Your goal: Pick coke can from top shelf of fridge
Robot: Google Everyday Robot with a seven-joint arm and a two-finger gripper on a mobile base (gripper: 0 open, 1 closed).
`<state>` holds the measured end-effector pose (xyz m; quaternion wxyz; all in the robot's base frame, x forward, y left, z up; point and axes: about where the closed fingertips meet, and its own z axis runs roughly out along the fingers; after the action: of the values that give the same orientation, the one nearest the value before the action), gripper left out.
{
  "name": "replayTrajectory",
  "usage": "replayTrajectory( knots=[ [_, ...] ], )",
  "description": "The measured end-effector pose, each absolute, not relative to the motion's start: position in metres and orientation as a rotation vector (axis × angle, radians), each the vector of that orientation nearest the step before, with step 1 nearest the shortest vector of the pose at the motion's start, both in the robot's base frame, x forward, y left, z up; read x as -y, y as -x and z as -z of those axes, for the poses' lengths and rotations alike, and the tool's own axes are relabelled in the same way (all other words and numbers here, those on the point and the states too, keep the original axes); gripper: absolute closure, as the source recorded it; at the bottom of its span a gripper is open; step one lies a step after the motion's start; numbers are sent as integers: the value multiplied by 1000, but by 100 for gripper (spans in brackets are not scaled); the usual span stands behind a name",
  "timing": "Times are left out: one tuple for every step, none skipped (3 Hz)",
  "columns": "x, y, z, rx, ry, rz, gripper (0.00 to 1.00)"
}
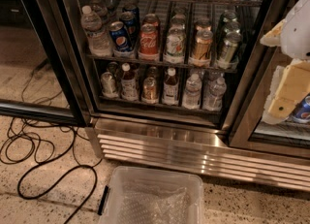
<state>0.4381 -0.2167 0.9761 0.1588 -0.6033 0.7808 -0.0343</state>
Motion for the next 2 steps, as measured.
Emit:
replayTrajectory(
  knots=[
    [217, -438, -976, -2232, 1725, 98, 0],
    [197, -469, -990, -2201, 1596, 21, 0]
  ],
)
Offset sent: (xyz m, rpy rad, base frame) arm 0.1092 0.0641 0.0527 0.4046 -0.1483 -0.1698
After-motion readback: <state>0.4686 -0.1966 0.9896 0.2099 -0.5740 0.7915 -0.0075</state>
